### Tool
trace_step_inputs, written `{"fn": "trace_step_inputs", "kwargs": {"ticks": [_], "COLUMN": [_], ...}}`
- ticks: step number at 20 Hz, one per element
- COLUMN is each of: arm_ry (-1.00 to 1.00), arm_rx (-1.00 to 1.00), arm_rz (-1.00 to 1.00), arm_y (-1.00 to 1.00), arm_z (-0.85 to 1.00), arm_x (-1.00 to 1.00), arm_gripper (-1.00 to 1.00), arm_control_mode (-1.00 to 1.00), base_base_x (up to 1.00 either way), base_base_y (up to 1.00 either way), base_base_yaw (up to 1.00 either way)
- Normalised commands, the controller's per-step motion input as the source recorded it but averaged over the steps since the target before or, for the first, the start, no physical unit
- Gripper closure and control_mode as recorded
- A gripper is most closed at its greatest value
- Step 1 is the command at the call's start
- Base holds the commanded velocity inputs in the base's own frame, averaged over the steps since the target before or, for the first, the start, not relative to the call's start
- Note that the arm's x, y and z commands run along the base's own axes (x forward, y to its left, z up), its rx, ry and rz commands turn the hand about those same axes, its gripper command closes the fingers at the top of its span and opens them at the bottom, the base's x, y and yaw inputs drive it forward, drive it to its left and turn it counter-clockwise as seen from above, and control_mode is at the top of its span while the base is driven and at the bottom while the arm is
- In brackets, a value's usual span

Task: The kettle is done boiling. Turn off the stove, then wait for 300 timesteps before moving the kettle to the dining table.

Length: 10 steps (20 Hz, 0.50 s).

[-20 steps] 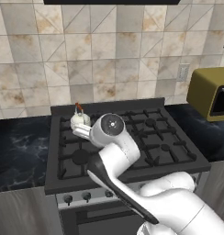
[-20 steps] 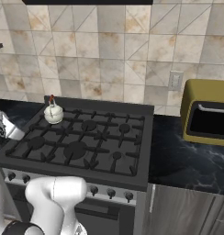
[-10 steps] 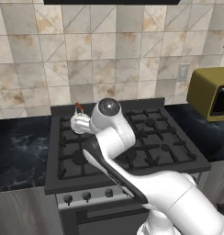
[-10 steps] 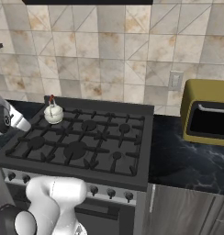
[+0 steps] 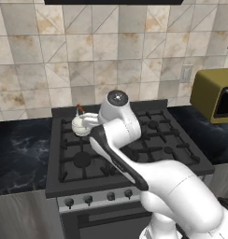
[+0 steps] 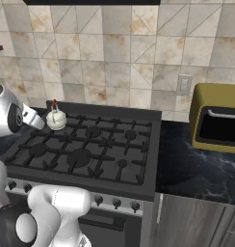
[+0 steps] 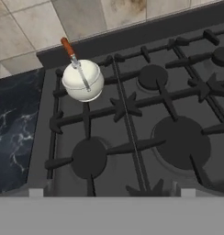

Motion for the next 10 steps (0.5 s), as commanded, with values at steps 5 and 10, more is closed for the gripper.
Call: {"fn": "trace_step_inputs", "kwargs": {"ticks": [5, 10], "arm_ry": [0.00, 0.00], "arm_rx": [0.00, -0.02], "arm_rz": [0.20, 0.21], "arm_y": [-0.20, -0.13], "arm_z": [0.00, 0.00], "arm_x": [0.32, 0.34], "arm_gripper": [-1.00, -1.00], "arm_control_mode": [-1.00, -1.00], "base_base_x": [0.00, 0.00], "base_base_y": [0.00, 0.00], "base_base_yaw": [0.00, 0.00]}}
